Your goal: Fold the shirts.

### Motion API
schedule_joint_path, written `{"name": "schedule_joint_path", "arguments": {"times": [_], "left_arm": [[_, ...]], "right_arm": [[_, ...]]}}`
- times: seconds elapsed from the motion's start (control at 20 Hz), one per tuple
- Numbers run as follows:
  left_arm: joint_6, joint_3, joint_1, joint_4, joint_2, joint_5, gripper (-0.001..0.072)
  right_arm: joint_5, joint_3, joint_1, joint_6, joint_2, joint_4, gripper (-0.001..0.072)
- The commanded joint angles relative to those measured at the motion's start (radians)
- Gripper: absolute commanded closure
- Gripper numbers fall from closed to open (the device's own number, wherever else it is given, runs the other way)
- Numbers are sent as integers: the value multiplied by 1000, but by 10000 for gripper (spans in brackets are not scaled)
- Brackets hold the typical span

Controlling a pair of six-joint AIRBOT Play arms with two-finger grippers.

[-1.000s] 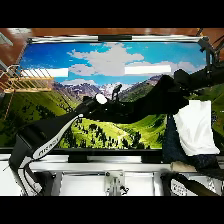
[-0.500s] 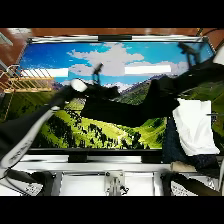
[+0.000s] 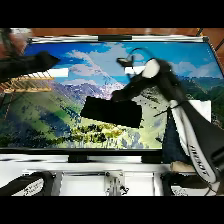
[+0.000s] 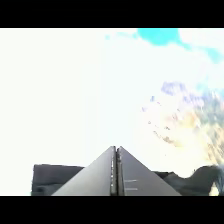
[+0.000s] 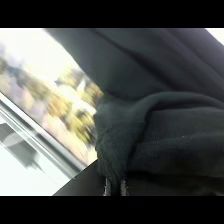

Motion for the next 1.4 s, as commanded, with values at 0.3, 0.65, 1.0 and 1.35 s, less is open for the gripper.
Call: {"name": "schedule_joint_path", "arguments": {"times": [0.3,0.65,1.0,1.35], "left_arm": [[0,-5,113,14,111,-99,677],[-1,-13,114,14,111,-101,677],[0,-13,114,14,111,-100,677],[0,-13,114,14,111,-100,676]], "right_arm": [[-487,1,132,-39,-222,322,648],[-468,1,92,19,-232,423,220],[113,-31,-186,237,-120,-230,77],[-181,-352,-261,96,-181,241,77]]}}
